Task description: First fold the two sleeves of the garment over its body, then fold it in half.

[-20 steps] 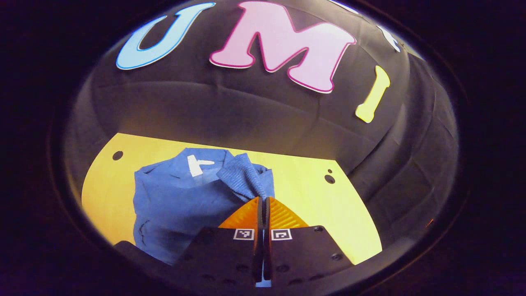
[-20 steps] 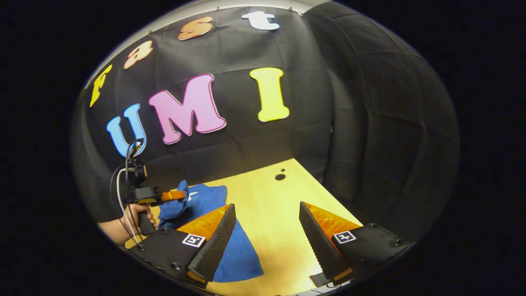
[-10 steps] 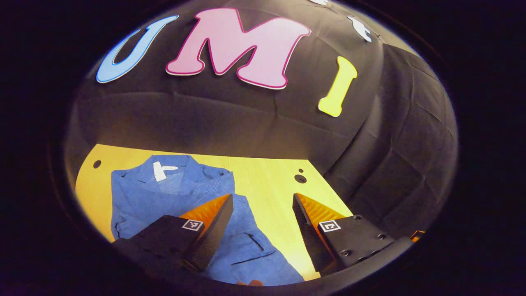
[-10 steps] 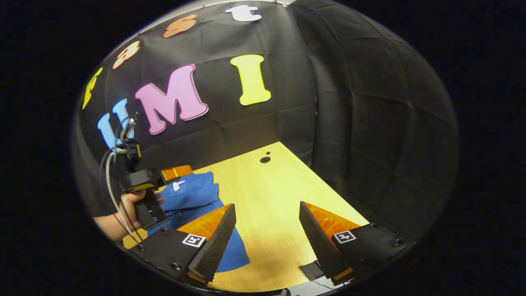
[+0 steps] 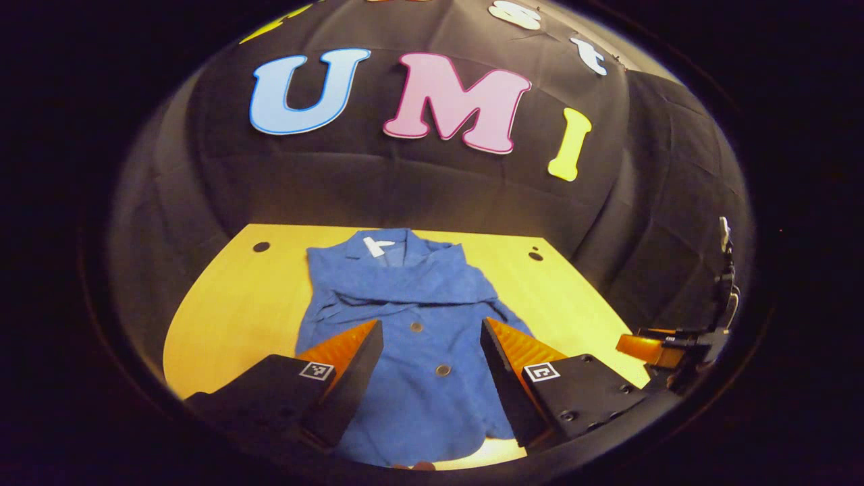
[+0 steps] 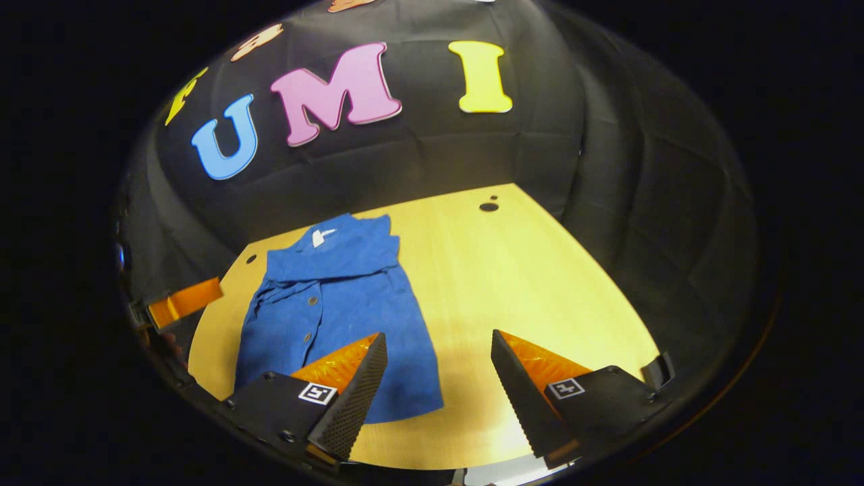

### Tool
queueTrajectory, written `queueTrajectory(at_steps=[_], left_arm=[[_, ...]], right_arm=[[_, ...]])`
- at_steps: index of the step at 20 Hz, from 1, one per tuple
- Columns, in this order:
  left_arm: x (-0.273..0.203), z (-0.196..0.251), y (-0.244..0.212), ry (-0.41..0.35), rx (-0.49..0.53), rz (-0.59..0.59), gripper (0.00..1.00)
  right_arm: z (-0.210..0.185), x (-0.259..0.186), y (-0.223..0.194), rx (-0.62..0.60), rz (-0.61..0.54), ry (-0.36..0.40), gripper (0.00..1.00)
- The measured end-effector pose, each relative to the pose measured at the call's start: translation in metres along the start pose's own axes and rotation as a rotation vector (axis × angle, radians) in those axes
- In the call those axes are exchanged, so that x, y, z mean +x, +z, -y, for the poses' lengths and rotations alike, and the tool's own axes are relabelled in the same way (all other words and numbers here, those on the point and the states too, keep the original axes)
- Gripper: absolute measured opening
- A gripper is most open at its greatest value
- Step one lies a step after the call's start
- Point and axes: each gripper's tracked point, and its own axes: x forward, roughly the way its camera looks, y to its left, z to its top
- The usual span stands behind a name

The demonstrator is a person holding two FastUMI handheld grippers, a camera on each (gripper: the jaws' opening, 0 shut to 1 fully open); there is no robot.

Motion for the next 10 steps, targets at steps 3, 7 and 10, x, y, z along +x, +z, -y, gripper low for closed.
queueTrajectory(at_steps=[3, 7, 10], left_arm=[[-0.03, -0.05, -0.073, 0.099, -0.003, -0.133, 0.84], [-0.044, -0.095, -0.153, 0.209, -0.067, -0.297, 0.85], [-0.033, -0.098, -0.179, 0.217, -0.11, -0.345, 0.85]], right_arm=[[0.002, 0.023, -0.032, -0.044, -0.098, -0.056, 0.98], [-0.002, 0.041, -0.07, -0.081, -0.216, -0.069, 0.99], [0.0, 0.05, -0.103, -0.073, -0.324, -0.067, 0.99]])
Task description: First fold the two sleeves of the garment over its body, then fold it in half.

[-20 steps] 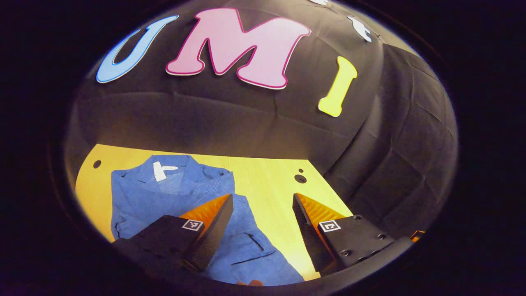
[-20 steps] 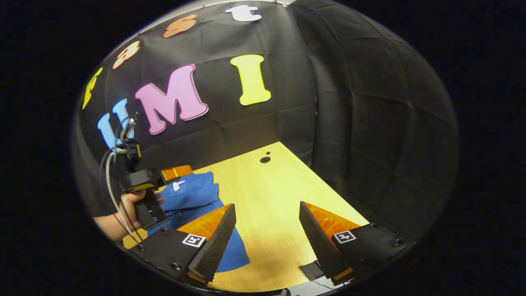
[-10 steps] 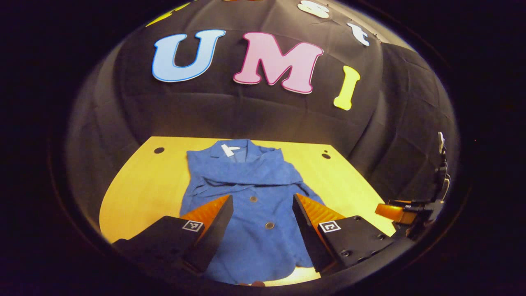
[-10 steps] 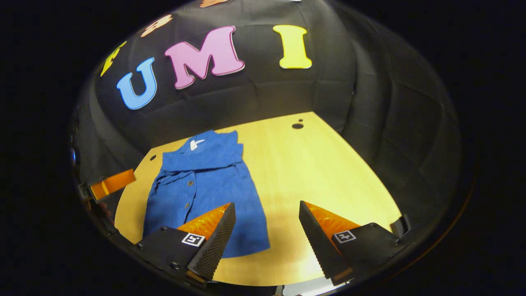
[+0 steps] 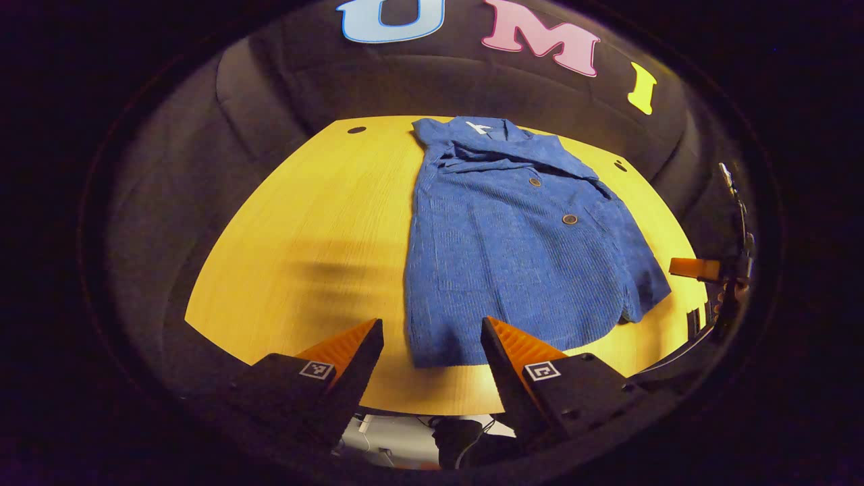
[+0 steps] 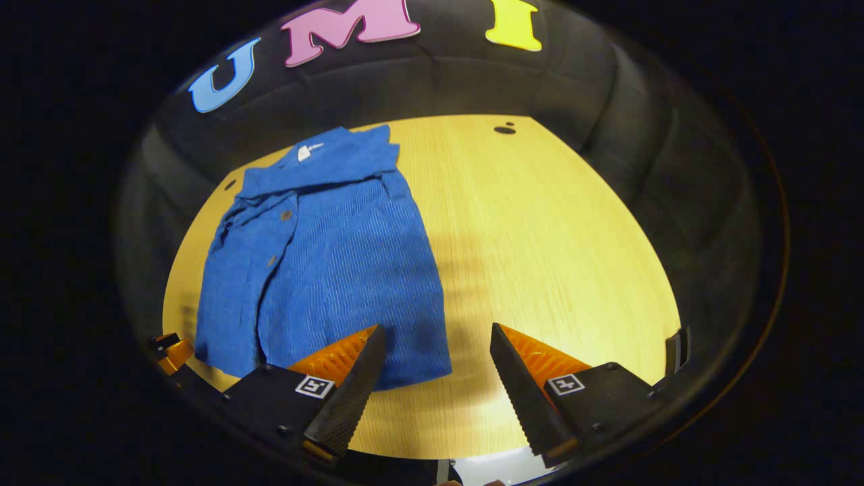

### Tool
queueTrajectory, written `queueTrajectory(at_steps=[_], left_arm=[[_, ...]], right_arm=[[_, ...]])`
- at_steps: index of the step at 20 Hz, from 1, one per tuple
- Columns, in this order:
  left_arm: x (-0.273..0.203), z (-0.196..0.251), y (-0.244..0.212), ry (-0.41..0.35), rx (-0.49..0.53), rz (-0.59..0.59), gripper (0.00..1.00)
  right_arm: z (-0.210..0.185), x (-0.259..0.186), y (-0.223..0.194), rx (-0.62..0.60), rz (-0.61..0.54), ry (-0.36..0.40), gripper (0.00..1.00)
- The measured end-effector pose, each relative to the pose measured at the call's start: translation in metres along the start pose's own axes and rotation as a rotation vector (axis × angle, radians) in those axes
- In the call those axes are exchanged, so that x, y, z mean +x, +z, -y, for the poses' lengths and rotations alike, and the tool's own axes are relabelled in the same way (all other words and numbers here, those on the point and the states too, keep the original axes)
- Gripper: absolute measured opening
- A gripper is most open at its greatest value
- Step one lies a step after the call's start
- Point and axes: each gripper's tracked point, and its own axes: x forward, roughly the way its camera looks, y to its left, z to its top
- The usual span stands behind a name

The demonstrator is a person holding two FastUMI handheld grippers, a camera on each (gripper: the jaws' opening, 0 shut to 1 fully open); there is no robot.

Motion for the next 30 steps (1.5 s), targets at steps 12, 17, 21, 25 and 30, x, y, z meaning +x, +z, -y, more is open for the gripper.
queueTrajectory(at_steps=[12, 17, 21, 25, 30], left_arm=[[0.031, 0.02, -0.015, -0.008, 0.037, -0.108, 0.82], [0.036, 0.036, -0.012, -0.009, 0.01, -0.116, 0.44], [0.034, 0.045, -0.009, -0.039, -0.005, -0.105, 0.08], [0.037, 0.058, -0.006, -0.125, -0.01, -0.131, 0.0], [0.012, 0.068, 0.028, -0.168, -0.087, -0.059, 0.0]], right_arm=[[0.001, 0.022, -0.026, -0.099, -0.099, -0.022, 0.99], [-0.002, 0.03, -0.02, -0.041, -0.117, -0.022, 0.53], [-0.009, 0.031, -0.017, -0.03, -0.105, 0.028, 0.06], [-0.023, 0.032, -0.016, 0.019, -0.133, 0.114, 0.01], [-0.053, 0.002, 0.012, -0.012, -0.067, 0.176, 0.0]])
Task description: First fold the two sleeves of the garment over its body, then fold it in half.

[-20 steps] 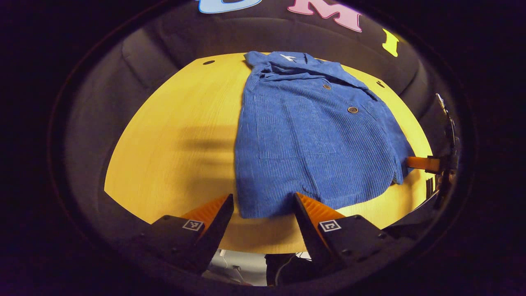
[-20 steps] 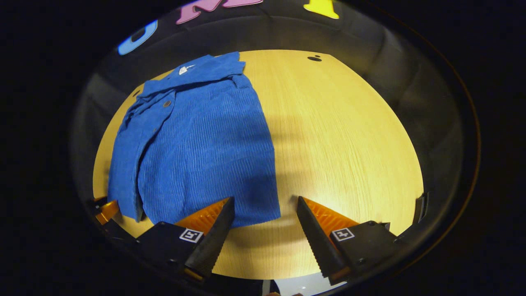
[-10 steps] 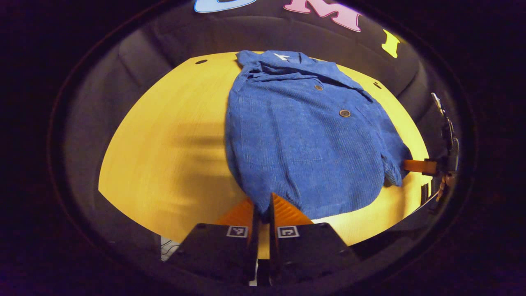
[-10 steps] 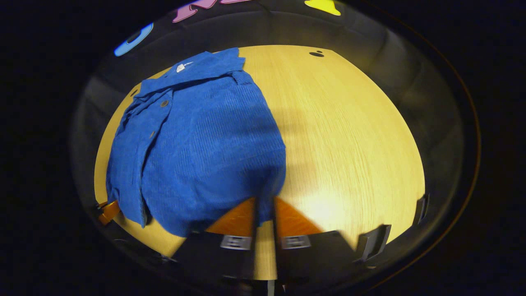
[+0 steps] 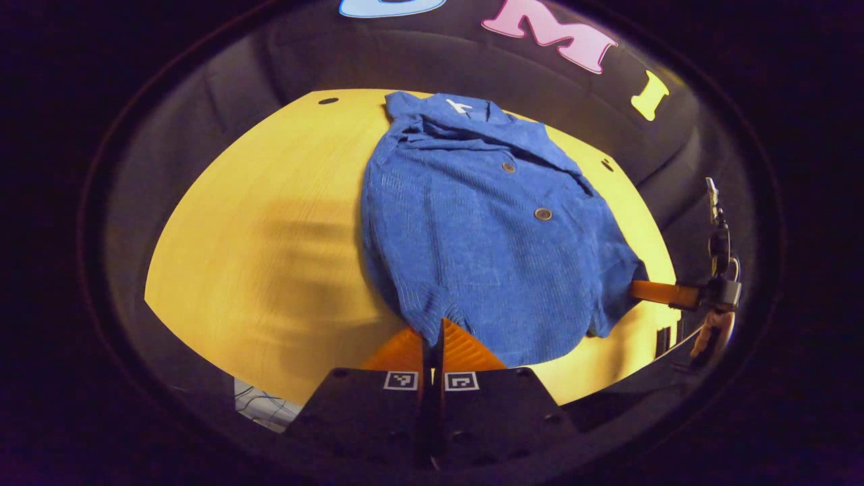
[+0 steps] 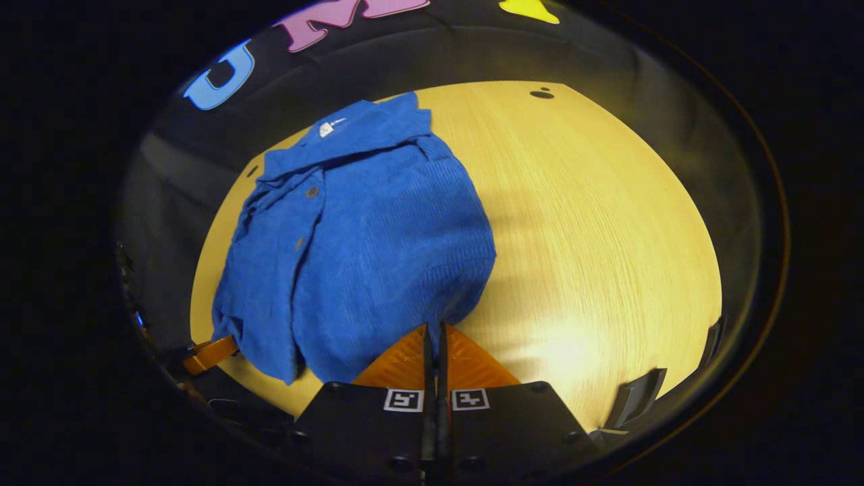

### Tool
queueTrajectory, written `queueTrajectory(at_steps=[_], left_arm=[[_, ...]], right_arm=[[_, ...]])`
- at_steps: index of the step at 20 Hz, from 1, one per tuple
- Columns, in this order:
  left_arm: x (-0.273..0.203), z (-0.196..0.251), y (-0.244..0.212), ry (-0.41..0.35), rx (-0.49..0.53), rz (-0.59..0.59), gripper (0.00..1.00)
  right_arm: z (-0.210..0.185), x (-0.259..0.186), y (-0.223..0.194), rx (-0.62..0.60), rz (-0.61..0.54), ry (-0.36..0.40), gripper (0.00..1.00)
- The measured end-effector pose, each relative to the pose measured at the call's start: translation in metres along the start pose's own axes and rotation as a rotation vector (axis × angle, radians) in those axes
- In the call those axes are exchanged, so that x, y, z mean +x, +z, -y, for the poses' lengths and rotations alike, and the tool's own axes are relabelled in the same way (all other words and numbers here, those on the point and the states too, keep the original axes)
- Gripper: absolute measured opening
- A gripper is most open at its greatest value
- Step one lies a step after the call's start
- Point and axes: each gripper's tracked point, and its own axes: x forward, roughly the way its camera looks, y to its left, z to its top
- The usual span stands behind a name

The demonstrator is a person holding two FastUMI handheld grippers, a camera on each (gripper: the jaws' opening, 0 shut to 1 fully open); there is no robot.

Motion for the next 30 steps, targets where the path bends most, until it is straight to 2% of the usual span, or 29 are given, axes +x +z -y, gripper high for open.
queueTrajectory(at_steps=[5, 9, 13, 16, 20, 24, 27, 30], left_arm=[[-0.026, 0.016, 0.061, -0.042, 0.001, 0.1, 0.0], [-0.029, 0.027, 0.118, -0.096, -0.115, 0.162, 0.0], [-0.02, 0.023, 0.181, -0.068, -0.068, 0.226, 0.0], [-0.014, 0.025, 0.241, -0.079, -0.077, 0.287, 0.0], [0.005, 0.01, 0.332, -0.043, -0.113, 0.41, 0.0], [0.053, -0.01, 0.403, -0.001, -0.188, 0.493, 0.0], [0.096, -0.03, 0.445, 0.053, -0.143, 0.528, 0.0], [0.132, -0.039, 0.49, 0.063, -0.093, 0.603, 0.0]], right_arm=[[-0.04, -0.026, 0.055, -0.073, 0.08, 0.086, 0.01], [-0.058, -0.032, 0.124, -0.075, 0.166, 0.135, 0.0], [-0.068, -0.029, 0.195, -0.097, 0.243, 0.167, 0.01], [-0.075, -0.024, 0.254, -0.103, 0.308, 0.184, 0.01], [-0.089, -0.002, 0.34, -0.108, 0.39, 0.206, 0.0], [-0.103, 0.041, 0.417, -0.095, 0.456, 0.214, 0.01], [-0.103, 0.081, 0.448, -0.085, 0.476, 0.195, 0.01], [-0.092, 0.121, 0.476, -0.043, 0.502, 0.165, 0.01]])
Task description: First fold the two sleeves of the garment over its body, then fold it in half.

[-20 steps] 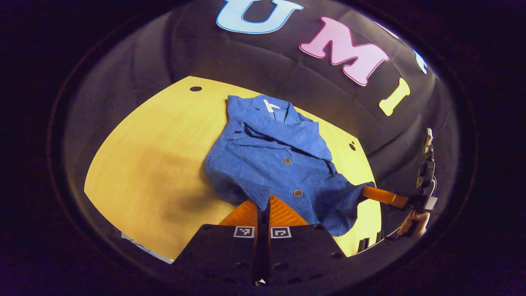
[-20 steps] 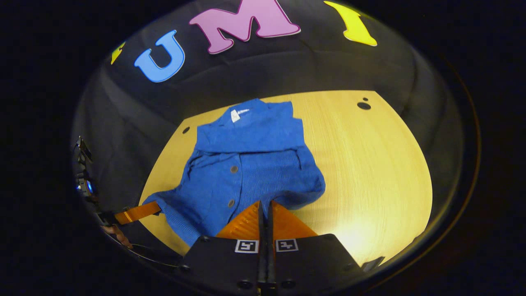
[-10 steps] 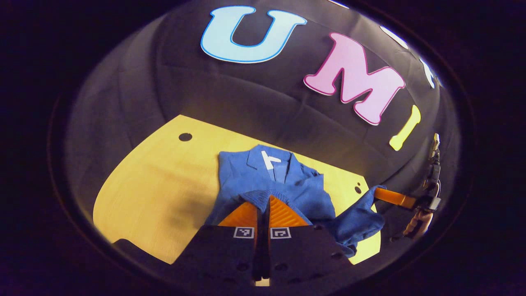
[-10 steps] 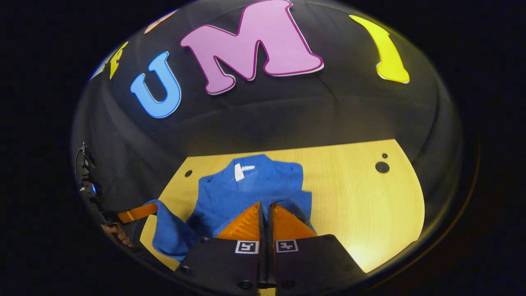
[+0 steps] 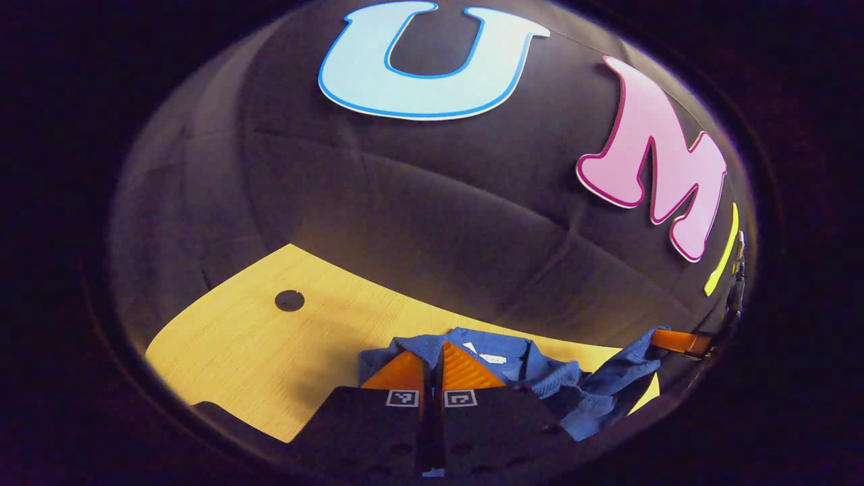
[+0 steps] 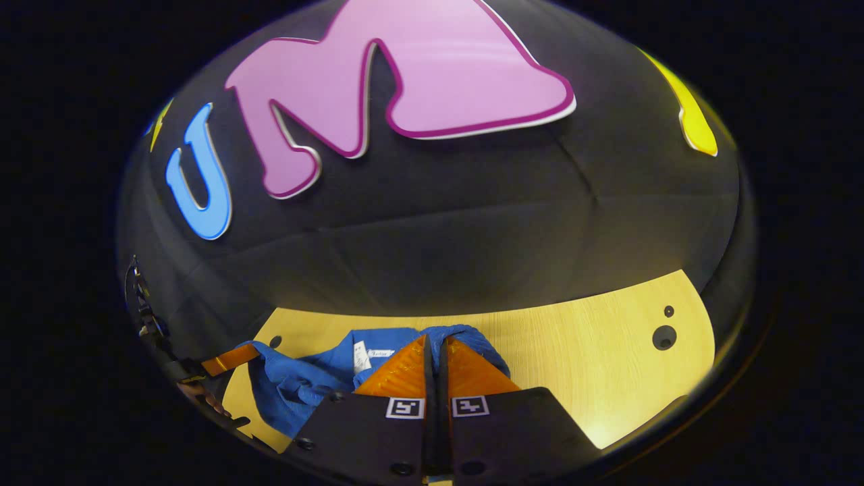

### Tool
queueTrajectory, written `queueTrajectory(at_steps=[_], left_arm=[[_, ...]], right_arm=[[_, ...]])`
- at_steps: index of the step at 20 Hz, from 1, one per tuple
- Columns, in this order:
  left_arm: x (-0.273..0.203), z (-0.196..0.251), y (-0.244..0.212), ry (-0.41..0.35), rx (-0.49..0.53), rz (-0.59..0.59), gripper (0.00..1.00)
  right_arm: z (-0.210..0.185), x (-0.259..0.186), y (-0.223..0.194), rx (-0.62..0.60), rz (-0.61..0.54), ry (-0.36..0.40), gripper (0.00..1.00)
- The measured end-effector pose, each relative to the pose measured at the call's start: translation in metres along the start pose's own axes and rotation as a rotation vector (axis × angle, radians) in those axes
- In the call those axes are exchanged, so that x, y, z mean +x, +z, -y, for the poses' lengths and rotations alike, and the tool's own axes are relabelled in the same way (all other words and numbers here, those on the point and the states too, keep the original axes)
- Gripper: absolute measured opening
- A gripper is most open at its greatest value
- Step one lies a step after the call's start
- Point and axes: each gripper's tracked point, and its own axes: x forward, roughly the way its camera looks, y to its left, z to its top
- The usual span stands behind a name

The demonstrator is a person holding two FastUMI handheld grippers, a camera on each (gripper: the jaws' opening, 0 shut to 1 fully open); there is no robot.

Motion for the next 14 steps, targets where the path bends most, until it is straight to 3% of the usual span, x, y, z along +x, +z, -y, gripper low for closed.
queueTrajectory(at_steps=[3, 6, 8, 9, 12, 13, 14], left_arm=[[0.046, -0.005, -0.009, 0.005, 0.095, 0.021, 0.0], [0.071, -0.013, -0.031, 0.071, 0.138, -0.005, 0.0], [0.074, -0.017, -0.039, 0.1, 0.12, -0.018, 0.08], [0.079, -0.018, -0.044, 0.099, 0.104, -0.024, 0.17], [0.06, -0.022, -0.05, 0.134, 0.097, -0.078, 0.85], [0.05, -0.026, -0.05, 0.164, 0.104, -0.089, 0.84], [0.038, -0.025, -0.048, 0.176, 0.109, -0.086, 0.87]], right_arm=[[0.034, 0.044, -0.009, -0.002, 0.013, -0.08, 0.01], [0.061, 0.073, -0.041, -0.004, -0.04, -0.146, 0.01], [0.061, 0.075, -0.055, -0.024, -0.069, -0.141, 0.02], [0.067, 0.072, -0.059, -0.053, -0.079, -0.152, 0.23], [0.068, 0.052, -0.05, -0.106, -0.04, -0.17, 0.87], [0.063, 0.04, -0.045, -0.108, -0.013, -0.167, 0.97], [0.06, 0.025, -0.04, -0.107, 0.02, -0.166, 0.96]])
